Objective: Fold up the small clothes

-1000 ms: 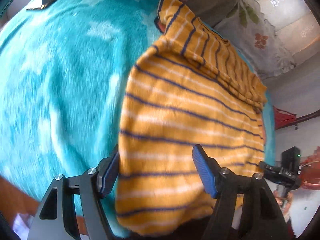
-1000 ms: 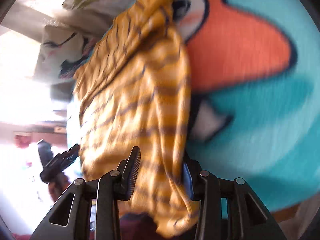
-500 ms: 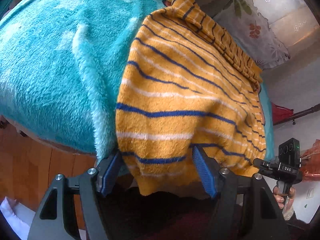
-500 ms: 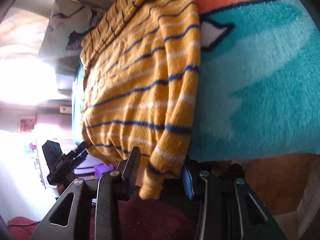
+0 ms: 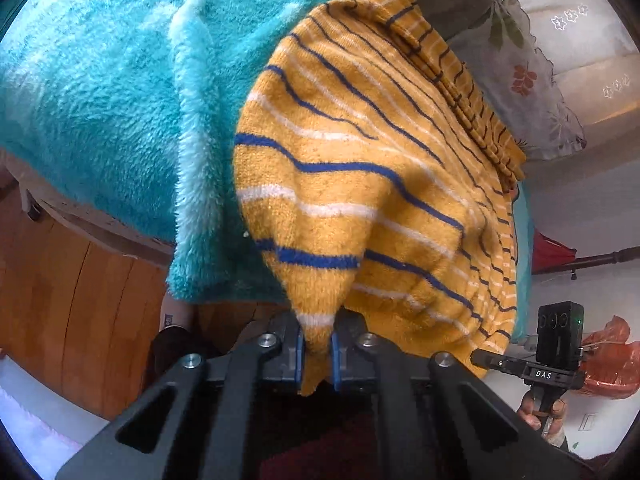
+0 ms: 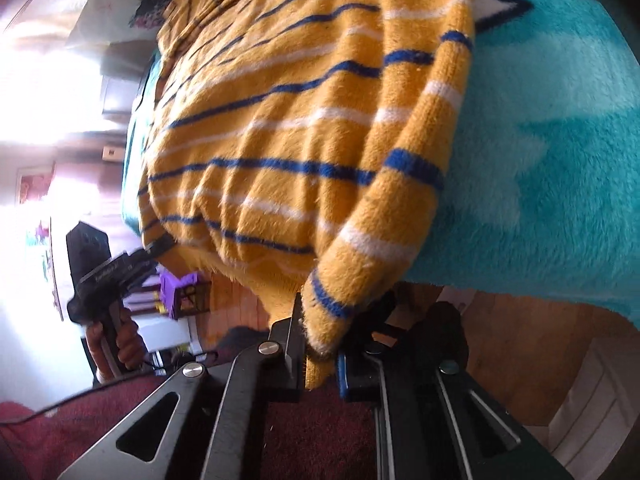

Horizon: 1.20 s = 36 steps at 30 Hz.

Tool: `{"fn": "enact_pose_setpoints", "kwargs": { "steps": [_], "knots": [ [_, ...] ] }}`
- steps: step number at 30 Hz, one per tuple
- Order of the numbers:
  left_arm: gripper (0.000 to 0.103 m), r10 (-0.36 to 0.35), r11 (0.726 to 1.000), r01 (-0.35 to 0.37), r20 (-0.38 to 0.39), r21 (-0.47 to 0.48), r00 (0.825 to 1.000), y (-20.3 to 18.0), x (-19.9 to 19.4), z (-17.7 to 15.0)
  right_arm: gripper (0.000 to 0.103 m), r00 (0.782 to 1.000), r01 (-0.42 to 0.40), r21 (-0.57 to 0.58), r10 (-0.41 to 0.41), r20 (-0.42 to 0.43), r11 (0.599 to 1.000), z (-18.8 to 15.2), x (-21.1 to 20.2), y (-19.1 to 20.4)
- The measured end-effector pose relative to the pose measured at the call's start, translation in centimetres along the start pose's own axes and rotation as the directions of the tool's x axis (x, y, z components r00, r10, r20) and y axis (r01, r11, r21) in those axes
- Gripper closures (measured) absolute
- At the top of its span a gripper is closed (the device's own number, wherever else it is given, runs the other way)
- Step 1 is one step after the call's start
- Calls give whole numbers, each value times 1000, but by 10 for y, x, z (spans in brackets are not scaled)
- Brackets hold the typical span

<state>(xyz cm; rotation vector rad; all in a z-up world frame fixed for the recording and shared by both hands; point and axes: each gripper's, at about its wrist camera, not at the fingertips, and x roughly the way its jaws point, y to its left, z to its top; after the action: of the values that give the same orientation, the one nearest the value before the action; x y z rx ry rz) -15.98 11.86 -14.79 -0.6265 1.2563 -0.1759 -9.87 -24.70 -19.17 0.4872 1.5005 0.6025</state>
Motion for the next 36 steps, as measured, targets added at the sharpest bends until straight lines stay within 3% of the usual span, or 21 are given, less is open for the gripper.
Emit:
{"fn": "enact_pose_setpoints", "kwargs": {
  "steps": [4,9,13,18,24,29,32,36],
  "knots": [
    [94,4,1000,-5,57,20,998,-25,-33,-2,92,999,-51,-53,51,2,997,1,-25,19],
    [94,-23,1000,24,152,-7,988,-50,-69,16,93,986,-143,-101,150,67,985,8,-61,35],
    [94,-57,998,55,216,15,975,-74,-84,40,93,965,-191,-174,217,146,966,18,-92,50],
    [94,-45,997,28,275,67,960,-105,-84,91,93,927,-209,-213,263,268,954,57,-129,59],
    [94,-34,994,6,254,111,967,-127,-51,176,93,898,-152,-160,204,390,975,129,-144,45],
    [94,-10,988,-17,181,151,983,-139,11,249,93,886,-74,-39,84,455,996,201,-134,23],
    [93,-7,989,-14,143,144,990,-140,46,287,93,885,-88,65,48,463,994,245,-124,-1],
    [87,-56,994,48,83,96,995,-132,77,322,91,888,-150,220,33,459,964,289,-102,-37]
  ]
}}
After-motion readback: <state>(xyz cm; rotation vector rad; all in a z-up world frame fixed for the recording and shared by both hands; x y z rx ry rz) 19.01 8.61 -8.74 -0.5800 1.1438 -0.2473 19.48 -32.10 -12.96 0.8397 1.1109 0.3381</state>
